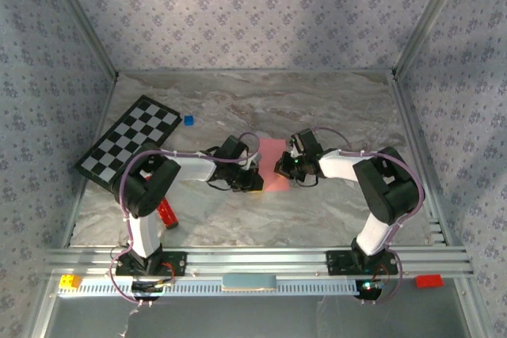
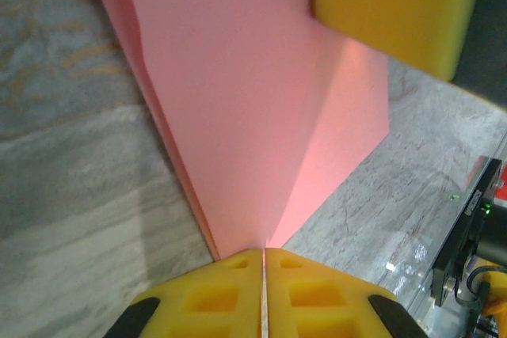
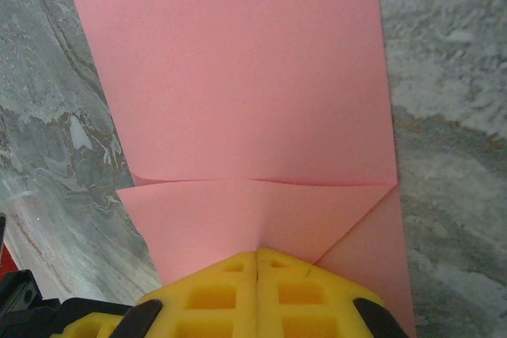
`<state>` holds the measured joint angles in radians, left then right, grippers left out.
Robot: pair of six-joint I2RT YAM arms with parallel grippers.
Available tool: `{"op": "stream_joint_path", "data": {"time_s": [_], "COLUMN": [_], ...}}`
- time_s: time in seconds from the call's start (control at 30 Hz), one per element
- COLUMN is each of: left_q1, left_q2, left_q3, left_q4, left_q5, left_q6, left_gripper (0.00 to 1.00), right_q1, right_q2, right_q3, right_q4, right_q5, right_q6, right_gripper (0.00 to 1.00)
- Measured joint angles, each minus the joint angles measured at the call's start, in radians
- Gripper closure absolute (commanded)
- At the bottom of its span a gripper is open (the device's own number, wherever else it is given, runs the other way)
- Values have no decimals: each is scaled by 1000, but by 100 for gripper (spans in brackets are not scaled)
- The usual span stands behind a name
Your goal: Fold a paper plane with a square sheet of paper (pick it up from the middle)
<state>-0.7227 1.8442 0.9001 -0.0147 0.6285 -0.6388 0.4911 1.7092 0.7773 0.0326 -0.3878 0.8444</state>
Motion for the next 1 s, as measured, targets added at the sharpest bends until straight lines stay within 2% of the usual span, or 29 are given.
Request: {"op": "stream_joint_path", "data": {"time_s": [0.33,0.5,0.63,0.77,1.0], "left_q1": [1,3,6,30,56], "left_q2": [-4,-16,-125,-217,-99], "left_q3": [0,1,8,100,249], "left_q4": [-26,-56,-159,-217,-235], "left_q5": [-8,-4,-16,-26,-11], "left_q6": [-2,-8,-1,31,66], "left_gripper": [94,90,86,86,89], "right_q1": [0,0,0,-2,-29], "right_q2": [0,0,3,7,-60], "right_q3": [0,0,6,18,18], "right_q4": [0,1,-4,-36,-64], "right_q5": [-1,-4,-21,-55,-119], "right_q6": [0,-16,-65,-132,-177], "right_gripper": [95,95,95,93,84]}}
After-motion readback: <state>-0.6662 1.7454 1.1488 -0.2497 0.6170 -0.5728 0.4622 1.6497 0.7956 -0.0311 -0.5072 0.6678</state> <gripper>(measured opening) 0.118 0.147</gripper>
